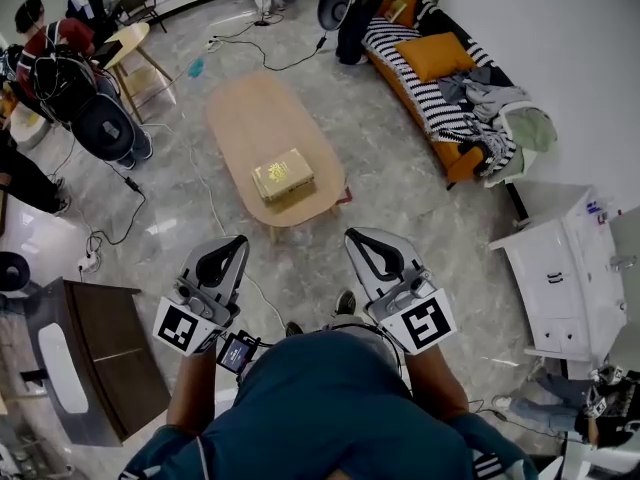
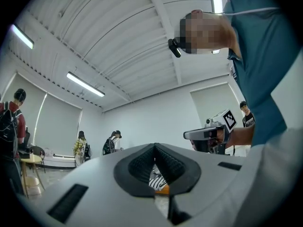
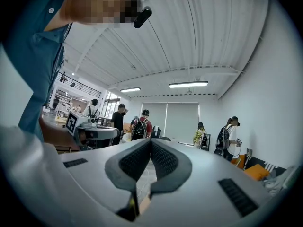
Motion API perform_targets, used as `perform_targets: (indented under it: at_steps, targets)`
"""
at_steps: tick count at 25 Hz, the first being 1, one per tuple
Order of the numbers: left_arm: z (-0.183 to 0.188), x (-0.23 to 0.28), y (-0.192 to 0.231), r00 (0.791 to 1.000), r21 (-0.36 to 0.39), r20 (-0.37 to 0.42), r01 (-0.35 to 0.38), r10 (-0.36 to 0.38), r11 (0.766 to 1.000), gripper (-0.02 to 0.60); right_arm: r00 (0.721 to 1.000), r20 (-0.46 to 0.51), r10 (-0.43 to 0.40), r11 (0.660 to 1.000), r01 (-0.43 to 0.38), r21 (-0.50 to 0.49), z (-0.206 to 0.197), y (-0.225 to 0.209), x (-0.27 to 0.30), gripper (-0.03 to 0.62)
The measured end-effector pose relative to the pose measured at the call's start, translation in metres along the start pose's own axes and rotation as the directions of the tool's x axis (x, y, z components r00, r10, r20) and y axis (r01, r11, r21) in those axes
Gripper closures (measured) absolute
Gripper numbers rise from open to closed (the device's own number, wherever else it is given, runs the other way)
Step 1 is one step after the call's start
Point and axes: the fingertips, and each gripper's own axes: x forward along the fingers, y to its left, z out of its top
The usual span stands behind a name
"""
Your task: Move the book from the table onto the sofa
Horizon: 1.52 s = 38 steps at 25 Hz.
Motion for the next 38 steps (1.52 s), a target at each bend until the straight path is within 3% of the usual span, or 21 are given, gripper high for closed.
perform_targets:
  at_steps: [20, 30, 34, 38]
  targets:
    - [-0.04, 0.145, 0.013, 0.985, -0.001, -0.06, -0.161, 0.161, 0.987, 0.578, 0.984, 0.021, 0.176, 0.983, -0.177, 0.051, -0.041, -0.157, 0.035, 0.581]
    - [-0.053, 0.154, 0.047, 0.979, -0.013, -0.079, -0.19, 0.188, 0.982, 0.578, 0.979, 0.002, 0.204, 0.977, -0.204, 0.055, -0.059, -0.172, 0.072, 0.58]
    - [-0.063, 0.158, 0.08, 0.985, -0.031, -0.092, -0.148, 0.145, 0.988, 0.578, 0.987, 0.008, 0.159, 0.985, -0.159, 0.068, -0.052, -0.174, 0.1, 0.581]
    - [-0.051, 0.165, 0.118, 0.993, -0.023, -0.048, -0.112, 0.111, 0.993, 0.578, 0.991, -0.004, 0.134, 0.991, -0.134, 0.004, -0.051, -0.175, 0.129, 0.58]
